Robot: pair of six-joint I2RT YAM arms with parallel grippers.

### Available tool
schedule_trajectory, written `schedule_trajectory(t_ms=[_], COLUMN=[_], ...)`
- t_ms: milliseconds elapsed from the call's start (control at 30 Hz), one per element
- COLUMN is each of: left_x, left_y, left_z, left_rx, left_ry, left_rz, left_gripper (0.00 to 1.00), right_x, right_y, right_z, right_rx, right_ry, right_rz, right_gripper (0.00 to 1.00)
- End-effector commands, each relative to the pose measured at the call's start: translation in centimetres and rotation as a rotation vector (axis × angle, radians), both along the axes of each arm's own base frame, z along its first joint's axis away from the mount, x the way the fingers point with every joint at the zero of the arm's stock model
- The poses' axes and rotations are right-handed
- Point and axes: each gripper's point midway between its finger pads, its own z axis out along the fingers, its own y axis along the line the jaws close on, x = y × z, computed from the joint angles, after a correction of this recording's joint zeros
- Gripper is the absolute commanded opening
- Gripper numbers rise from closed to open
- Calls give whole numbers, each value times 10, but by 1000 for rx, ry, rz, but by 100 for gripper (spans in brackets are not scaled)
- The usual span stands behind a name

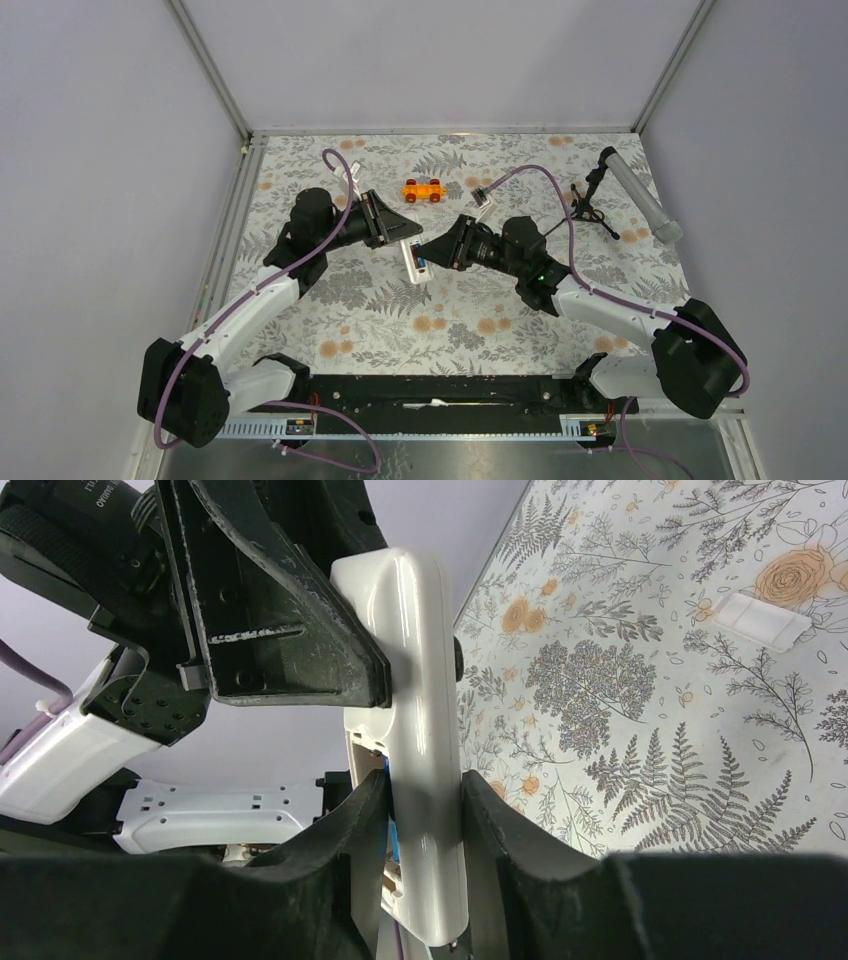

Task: Load the batteries into the remote control
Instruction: Load the battery into the remote control, then adjust the battery at the center of the board.

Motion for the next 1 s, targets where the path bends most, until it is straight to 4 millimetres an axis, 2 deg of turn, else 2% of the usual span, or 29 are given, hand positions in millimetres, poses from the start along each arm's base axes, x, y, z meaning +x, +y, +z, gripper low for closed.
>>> schedule_trajectory(t_ms=[0,33,133,233,400,467,533,600,733,967], left_x=[-2,-2,0,3,2,0,-4,-6,-12,-21], left_y=[-3,-3,-1,6,16,19,21,22,26,31], left_z=[50,49,45,41,43,44,46,47,52,61], left_rx=[-72,-70,-45,-8,22,36,49,64,80,90], left_ry=[-158,-160,-169,-186,-239,-266,-295,-320,-381,-484], left_rz=[-35,-35,-30,-5,0,-10,-19,-20,-29,-28], left_gripper=[0,0,0,0,0,0,0,0,0,0], right_x=[7,7,5,6,12,16,22,32,48,46], right_y=[2,2,0,-10,-47,-63,-78,-97,-149,-229], right_z=[-1,0,9,24,41,38,29,12,-38,-107], right_rx=[-19,-18,-4,5,-46,-116,-216,-357,-699,-1052], right_ry=[-14,-16,-36,-74,-182,-222,-249,-242,-117,170], right_rz=[-6,-4,-2,-27,-127,-185,-238,-309,-487,-726], right_gripper=[29,32,57,74,83,84,85,84,78,67])
